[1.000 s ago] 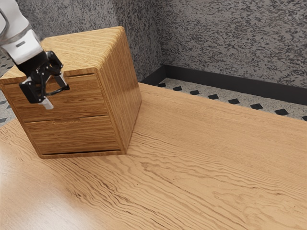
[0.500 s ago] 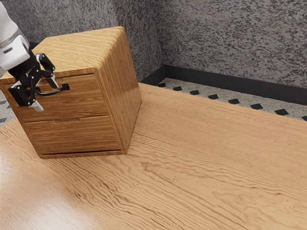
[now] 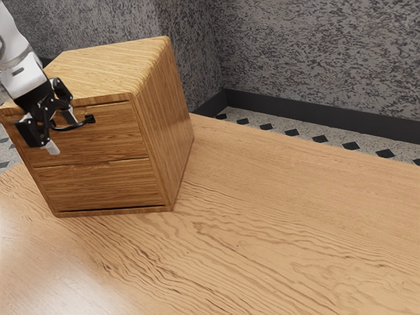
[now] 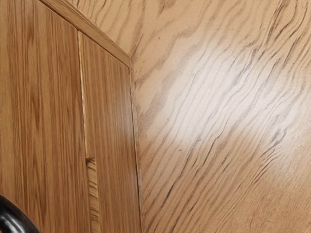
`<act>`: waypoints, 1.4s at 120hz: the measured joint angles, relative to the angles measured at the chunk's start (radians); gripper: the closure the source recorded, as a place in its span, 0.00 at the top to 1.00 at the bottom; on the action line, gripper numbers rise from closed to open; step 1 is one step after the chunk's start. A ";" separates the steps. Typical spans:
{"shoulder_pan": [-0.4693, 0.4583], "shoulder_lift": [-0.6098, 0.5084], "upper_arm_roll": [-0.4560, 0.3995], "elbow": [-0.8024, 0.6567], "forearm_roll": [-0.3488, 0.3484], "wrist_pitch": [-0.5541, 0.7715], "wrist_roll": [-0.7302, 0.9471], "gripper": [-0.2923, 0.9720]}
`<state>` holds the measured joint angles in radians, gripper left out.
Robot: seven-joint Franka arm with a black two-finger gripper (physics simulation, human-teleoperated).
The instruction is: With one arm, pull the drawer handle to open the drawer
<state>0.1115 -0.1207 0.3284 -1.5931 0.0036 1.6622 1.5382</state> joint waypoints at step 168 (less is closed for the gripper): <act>-0.007 -0.071 -0.005 -0.145 0.093 0.217 -0.044 0.50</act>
<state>0.1048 -0.1914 0.3236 -1.7379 0.0962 1.8796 1.4946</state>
